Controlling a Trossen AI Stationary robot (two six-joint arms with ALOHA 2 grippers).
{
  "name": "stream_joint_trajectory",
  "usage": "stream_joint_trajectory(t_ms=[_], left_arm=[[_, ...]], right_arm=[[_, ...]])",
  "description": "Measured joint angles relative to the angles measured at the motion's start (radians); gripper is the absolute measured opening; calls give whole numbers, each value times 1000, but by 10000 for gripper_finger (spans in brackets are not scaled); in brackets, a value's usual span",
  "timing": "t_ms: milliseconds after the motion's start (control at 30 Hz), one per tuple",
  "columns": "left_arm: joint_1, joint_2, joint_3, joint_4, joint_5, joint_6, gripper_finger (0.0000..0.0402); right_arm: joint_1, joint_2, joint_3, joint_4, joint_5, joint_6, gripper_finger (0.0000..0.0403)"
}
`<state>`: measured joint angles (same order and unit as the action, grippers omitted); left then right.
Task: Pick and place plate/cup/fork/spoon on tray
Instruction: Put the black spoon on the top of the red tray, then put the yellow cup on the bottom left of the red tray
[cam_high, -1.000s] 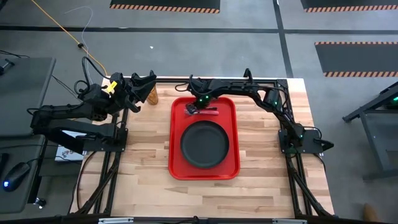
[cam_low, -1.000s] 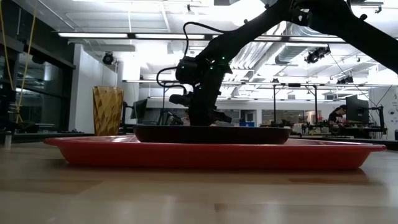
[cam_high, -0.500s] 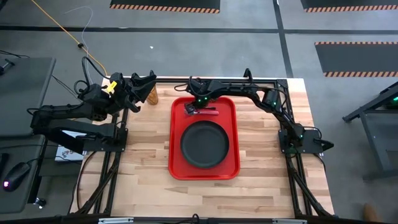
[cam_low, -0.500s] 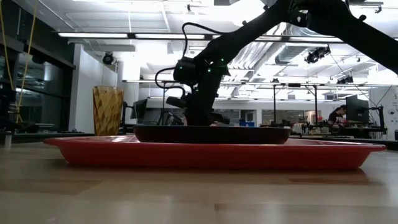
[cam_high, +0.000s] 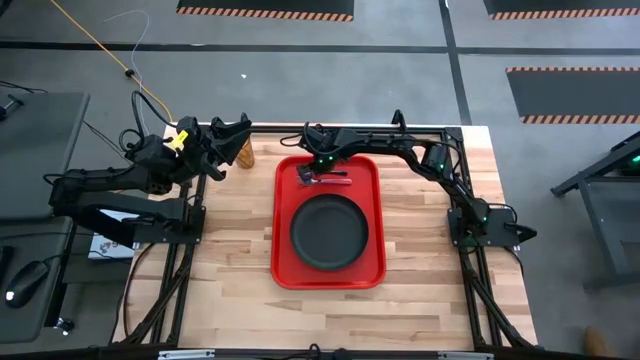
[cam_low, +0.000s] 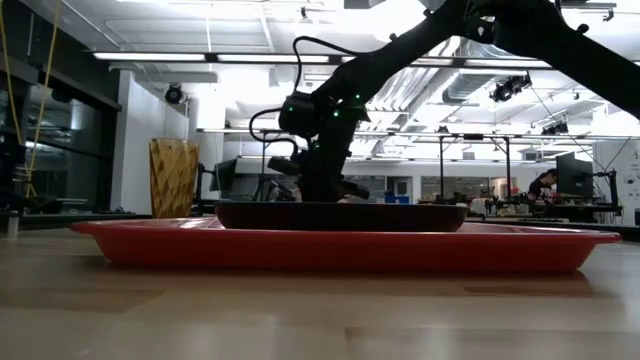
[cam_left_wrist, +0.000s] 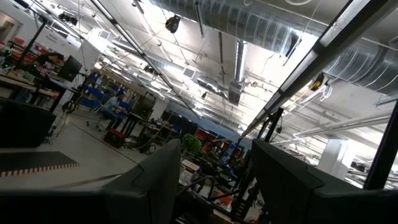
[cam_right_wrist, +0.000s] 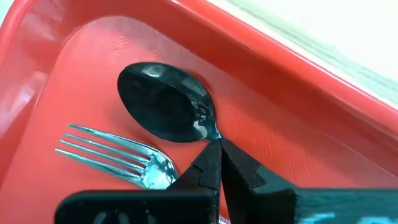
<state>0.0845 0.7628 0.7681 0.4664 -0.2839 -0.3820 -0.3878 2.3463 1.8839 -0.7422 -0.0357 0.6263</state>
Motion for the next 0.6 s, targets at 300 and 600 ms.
stream_joint_trajectory(t_ms=[300,600], left_arm=[[0,0,0,0,0,0,188],[0,0,0,-2,0,0,188]], right_arm=[[-5,-19,-2,-26,-17,-118,0],[-11,-82,-2,-78,-12,-261,0]])
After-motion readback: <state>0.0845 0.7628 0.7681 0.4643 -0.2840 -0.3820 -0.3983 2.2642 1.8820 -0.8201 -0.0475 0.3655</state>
